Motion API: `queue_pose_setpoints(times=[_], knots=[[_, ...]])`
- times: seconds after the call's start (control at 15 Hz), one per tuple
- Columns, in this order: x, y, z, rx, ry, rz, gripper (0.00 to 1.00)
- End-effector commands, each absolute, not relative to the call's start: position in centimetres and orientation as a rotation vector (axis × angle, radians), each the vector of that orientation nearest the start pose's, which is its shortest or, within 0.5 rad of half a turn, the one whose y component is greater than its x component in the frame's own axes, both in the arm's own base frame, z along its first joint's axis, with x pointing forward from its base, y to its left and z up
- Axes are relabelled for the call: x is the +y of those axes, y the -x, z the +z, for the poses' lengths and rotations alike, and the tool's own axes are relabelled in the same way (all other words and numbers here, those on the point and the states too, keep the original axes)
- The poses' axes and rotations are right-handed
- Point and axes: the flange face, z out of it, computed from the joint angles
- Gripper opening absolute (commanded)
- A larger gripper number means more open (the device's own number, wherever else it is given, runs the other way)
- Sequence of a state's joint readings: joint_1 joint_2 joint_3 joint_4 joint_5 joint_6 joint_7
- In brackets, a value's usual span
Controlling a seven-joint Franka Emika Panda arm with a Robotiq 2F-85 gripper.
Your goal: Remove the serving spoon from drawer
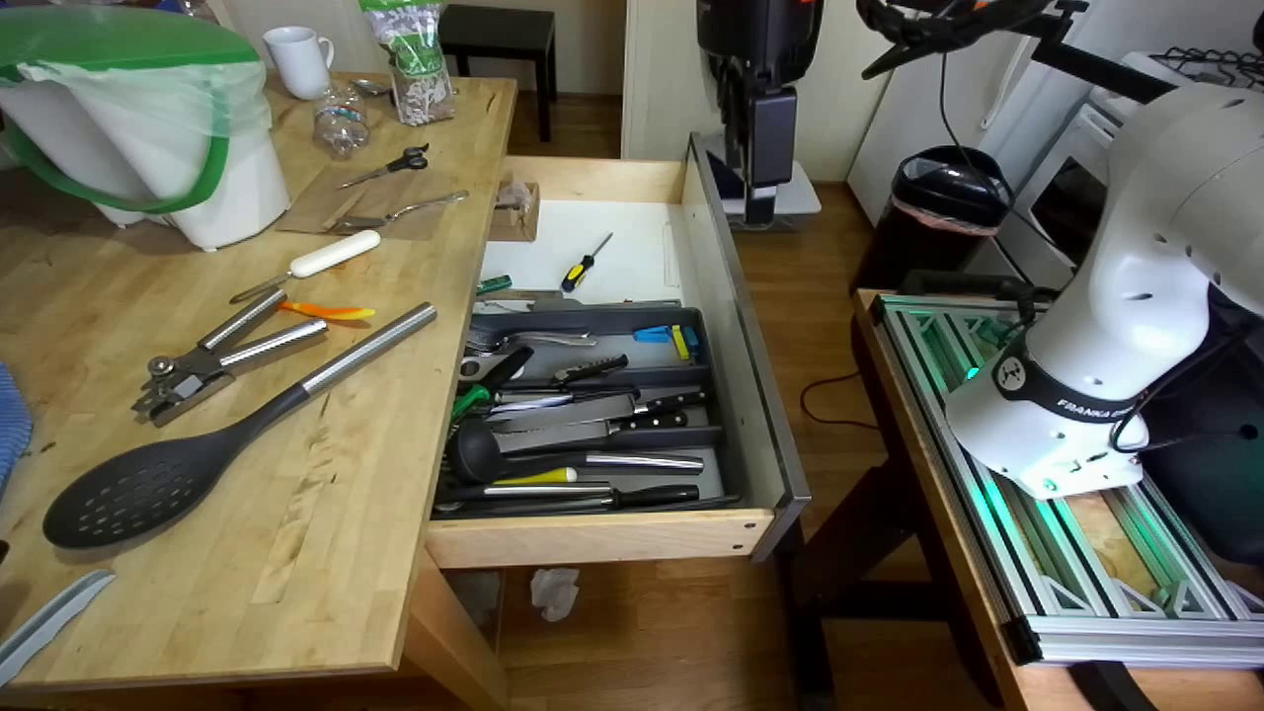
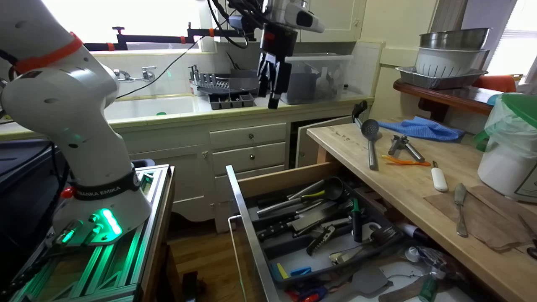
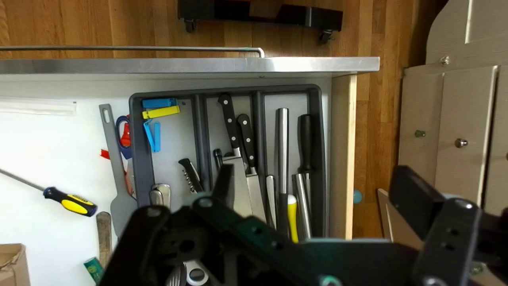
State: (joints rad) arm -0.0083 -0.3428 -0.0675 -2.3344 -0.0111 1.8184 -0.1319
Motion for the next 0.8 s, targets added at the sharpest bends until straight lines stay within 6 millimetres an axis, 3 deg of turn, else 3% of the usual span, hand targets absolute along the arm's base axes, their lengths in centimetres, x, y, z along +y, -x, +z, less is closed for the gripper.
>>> queue_pose_setpoints(times=[0.0, 0.27, 0.53, 0.6, 0.73], knots=[[-2.9, -43.5, 40.2, -0.129, 3.103, 0.261, 1.0], [-1.1, -45.0, 33.8, -0.226, 3.083, 0.147, 1.0], [-0.9, -46.5, 27.6, -0.201, 3.092, 0.069, 1.0], [-0.9, -45.9, 30.4, -0.198, 3.109, 0.066, 1.0], [-1.0, -46.2, 28.0, -0.198, 3.104, 0.086, 1.0]])
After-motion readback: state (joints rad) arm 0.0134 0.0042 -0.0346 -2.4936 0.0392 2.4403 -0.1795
